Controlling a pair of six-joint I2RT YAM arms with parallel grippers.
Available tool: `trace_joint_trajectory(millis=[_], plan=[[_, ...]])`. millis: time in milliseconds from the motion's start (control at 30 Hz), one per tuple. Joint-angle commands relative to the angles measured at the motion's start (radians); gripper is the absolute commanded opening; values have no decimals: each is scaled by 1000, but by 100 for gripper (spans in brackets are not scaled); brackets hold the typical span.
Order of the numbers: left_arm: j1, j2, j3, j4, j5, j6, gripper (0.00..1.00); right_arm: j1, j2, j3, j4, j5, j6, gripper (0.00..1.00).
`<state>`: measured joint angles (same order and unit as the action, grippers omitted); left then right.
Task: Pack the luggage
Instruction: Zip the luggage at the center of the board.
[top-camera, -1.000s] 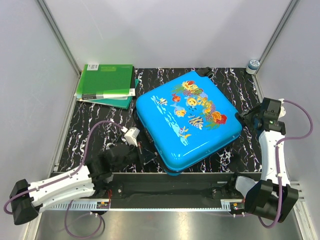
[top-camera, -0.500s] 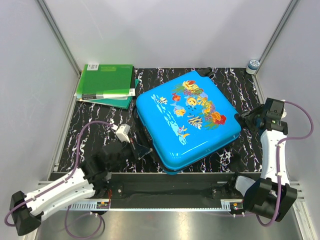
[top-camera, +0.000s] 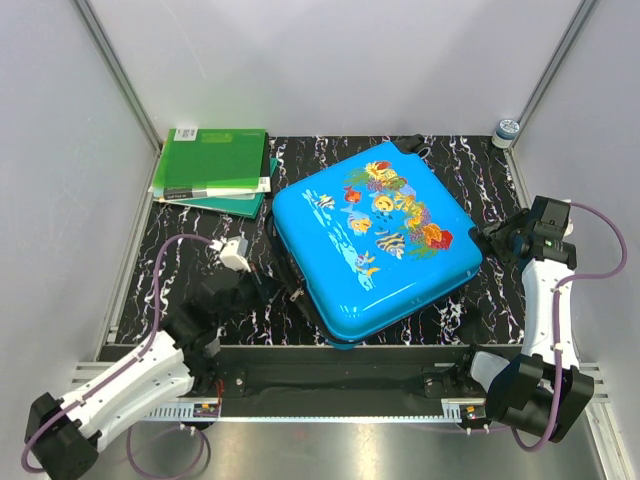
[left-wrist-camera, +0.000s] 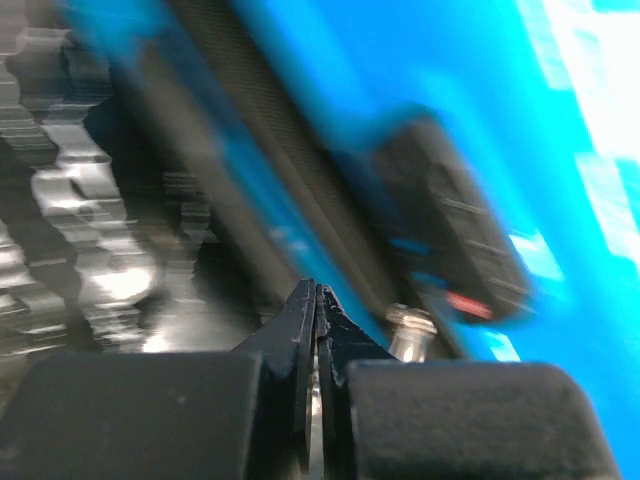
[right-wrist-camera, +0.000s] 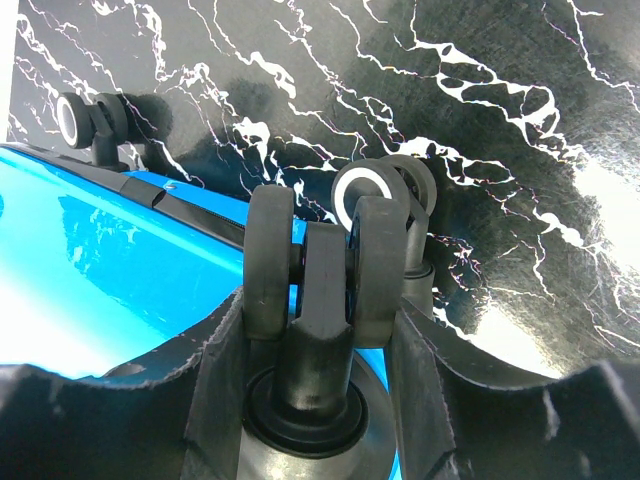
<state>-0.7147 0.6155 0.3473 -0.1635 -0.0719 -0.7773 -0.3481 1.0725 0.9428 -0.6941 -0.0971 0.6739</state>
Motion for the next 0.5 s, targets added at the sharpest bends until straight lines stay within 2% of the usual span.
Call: trace_joint_trajectory(millis=[0,200,367,433,467], plan=[[81,15,13,-83,-78,79,0,-6,3,39,42,-7,-108,0],[165,23,12,-58,-26,84,0,-6,6,40,41,-21,-112,0],[170,-34,2,1,127,147,1,-6,4,27,50,-29,-120,0],[170,-74,-11,27,222,194,16,-6,6,24,51,-38,-122,0],[170,-82,-16,41,263,210,26,-6,6,18,59,-49,-120,0]])
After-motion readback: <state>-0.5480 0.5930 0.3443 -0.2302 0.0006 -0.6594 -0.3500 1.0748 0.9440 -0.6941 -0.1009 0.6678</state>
